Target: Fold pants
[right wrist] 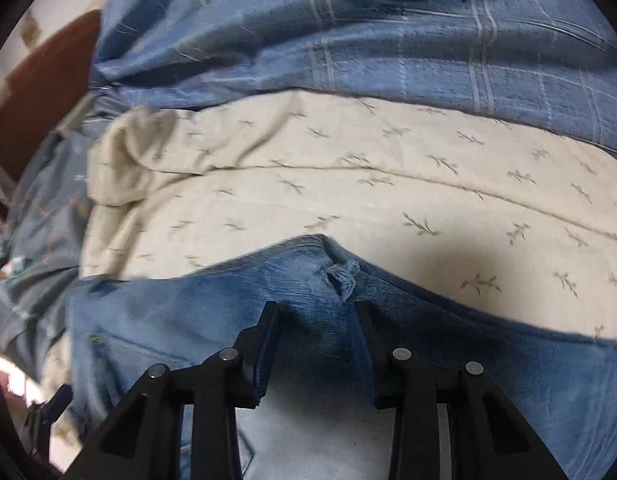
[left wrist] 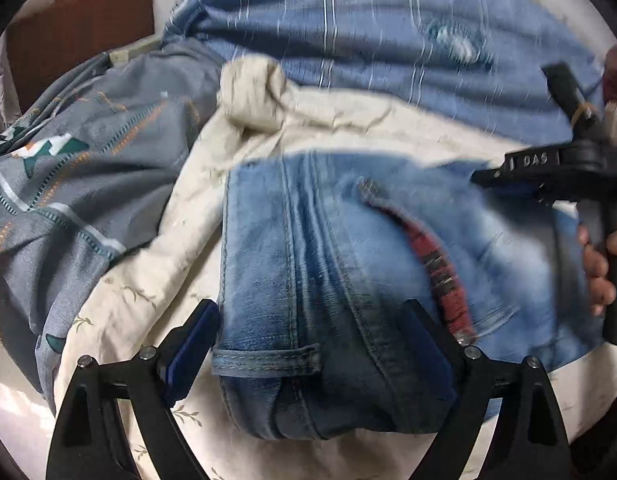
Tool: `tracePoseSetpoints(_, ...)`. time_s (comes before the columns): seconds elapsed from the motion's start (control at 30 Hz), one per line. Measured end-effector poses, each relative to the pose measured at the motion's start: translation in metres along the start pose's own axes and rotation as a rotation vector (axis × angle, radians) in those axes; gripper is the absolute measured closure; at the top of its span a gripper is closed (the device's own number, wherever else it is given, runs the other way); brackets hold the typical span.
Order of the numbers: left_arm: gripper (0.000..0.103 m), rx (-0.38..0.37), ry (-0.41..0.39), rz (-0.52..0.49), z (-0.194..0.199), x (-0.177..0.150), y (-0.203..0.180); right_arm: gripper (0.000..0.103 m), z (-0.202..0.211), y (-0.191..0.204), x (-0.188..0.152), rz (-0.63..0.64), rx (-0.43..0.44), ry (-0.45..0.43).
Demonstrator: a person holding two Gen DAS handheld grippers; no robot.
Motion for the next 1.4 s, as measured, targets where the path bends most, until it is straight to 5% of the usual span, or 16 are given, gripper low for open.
tracePoseSetpoints(0.13, 0.011, -0.141, -0.048, -0.024, 0.018, 0.004, -0.023, 0.032, 0.027, -0.004, 0.017, -0.016, 0.048, -0.089)
tracePoseSetpoints(0.23, 0.011, -0.18, -0.014, -0.096, 0.014, -0.001, -0.046, 0.03, 0.029, -0.001, 0.026, 0.017, 0.035, -0.081)
tracePoseSetpoints(0.33, 0.011, -0.133, 0.037, -0.141, 0.002, -0.009, -0.053, 0.03, 0.012, 0.007, 0.03, 0.059, 0.02, -0.03)
tracePoseSetpoints(0.43, 0.011, -0.141, 0.077, -0.147, -0.005, -0.015, -0.052, 0.034, -0.006, 0.009, 0.029, 0.078, 0.006, 0.02)
tracePoseSetpoints(0.53, 0.011, -0.134, 0.07, -0.168, -0.005, -0.016, -0.053, 0.066, -0.025, 0.003, 0.024, 0.091, -0.062, 0.08)
tracePoseSetpoints(0.57, 0.011, -0.132, 0.072, -0.173, -0.005, -0.015, -0.052, 0.07, -0.027, 0.001, 0.024, 0.088, -0.073, 0.079)
tracePoseSetpoints(0.97, 0.011, -0.165, 0.094, -0.212, -0.004, -0.022, -0.056, 0.075, -0.039, 0.005, 0.026, 0.091, -0.158, 0.037)
tracePoseSetpoints(1.17, 0.011, -0.229, 0.037, -0.102, 0.011, -0.007, -0.04, 0.073, 0.003, 0.001, 0.031, -0.022, -0.011, -0.04)
tracePoseSetpoints(1.27, 0.011, -0.18, -0.034, -0.036, 0.018, 0.005, -0.021, 0.072, 0.037, 0.002, 0.027, -0.012, 0.022, -0.105)
tracePoseSetpoints(1.4, 0.011, -0.099, 0.02, 0.067, 0.002, 0.006, 0.004, 0.072, 0.07, -0.004, 0.007, -0.015, 0.039, -0.13)
Point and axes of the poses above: each gripper's, at about its wrist camera, not at the fingertips, and z roughly against the way its jaws point, y to its left, x to its top, the point moved 6 cm from there along -z, roughly the way its jaws point, and after that the axes turned 8 degrees about x, right-handed, at the moved point
